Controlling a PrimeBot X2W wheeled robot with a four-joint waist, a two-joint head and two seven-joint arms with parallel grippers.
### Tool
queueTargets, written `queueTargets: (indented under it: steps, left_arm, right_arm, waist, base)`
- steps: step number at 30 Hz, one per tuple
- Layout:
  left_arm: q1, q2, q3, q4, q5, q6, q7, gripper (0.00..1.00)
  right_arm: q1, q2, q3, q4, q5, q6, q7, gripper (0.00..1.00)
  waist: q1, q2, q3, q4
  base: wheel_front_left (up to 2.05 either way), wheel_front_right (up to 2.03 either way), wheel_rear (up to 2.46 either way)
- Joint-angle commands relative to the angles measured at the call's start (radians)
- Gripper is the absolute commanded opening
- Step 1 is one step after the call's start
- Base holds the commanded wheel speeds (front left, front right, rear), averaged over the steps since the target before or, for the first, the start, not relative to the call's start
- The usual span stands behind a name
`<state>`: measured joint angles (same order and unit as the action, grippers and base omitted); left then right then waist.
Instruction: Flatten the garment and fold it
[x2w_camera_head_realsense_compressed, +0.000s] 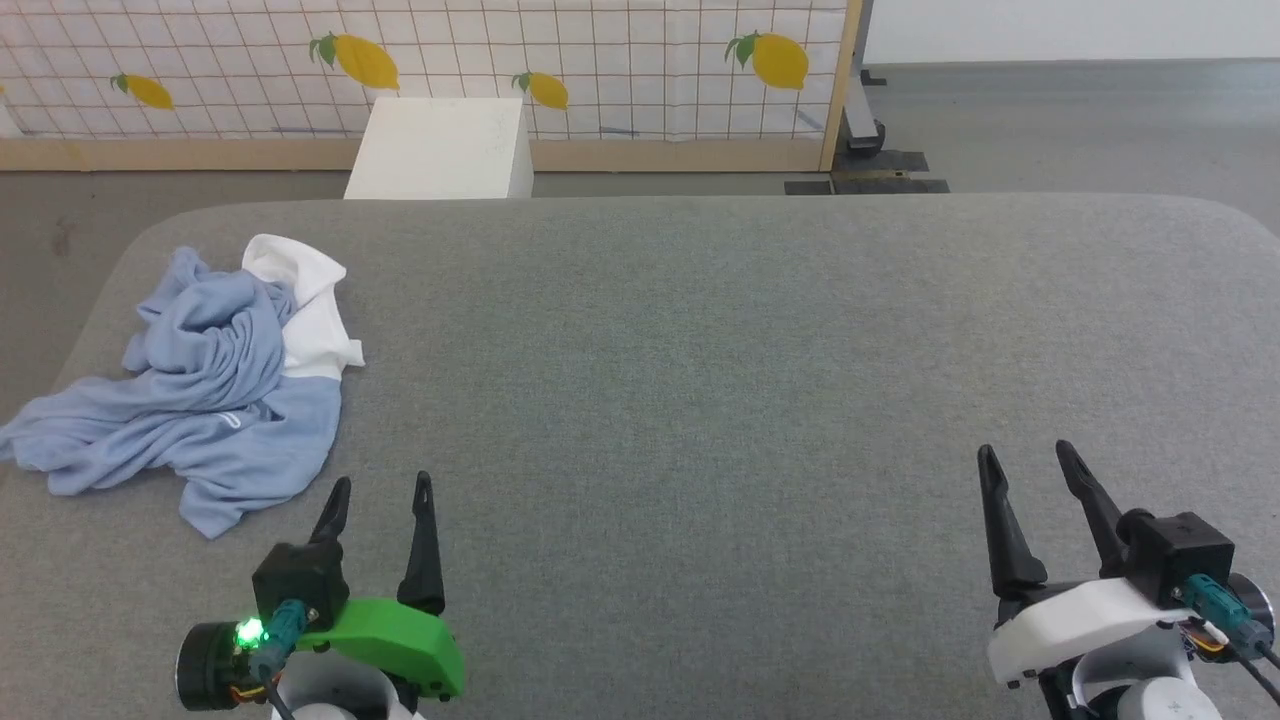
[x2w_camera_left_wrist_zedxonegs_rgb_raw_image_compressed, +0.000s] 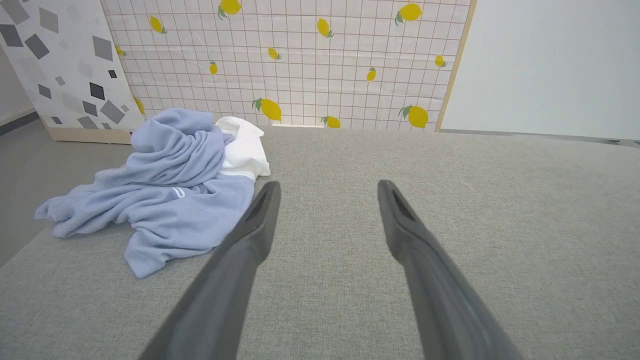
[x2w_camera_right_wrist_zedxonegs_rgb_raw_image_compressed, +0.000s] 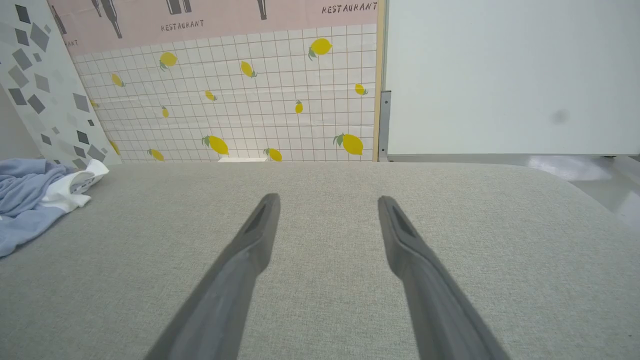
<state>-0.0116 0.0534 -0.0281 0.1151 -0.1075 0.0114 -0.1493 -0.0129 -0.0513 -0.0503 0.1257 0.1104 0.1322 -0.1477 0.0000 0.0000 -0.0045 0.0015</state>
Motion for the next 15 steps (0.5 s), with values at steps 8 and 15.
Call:
queueTargets:
  steps: [8,15]
  left_arm:
    - [0.001,-0.002,0.003,0.014,-0.020,0.008,-0.025,1.00]
    - [0.015,-0.001,0.010,0.015,-0.028,0.017,-0.039,1.00]
  right_arm:
    - [0.019,0.001,-0.002,0.026,0.010,-0.001,-0.026,1.00]
    - [0.024,0.001,0.007,0.044,0.015,-0.001,-0.040,1.00]
  waist:
    - [0.0000,0.0000,-0.007,0.031]
    - [0.0000,0.0000,-0.021,0.091]
  base:
    - [0.00,0.00,0.00]
    - [0.00,0.00,0.00]
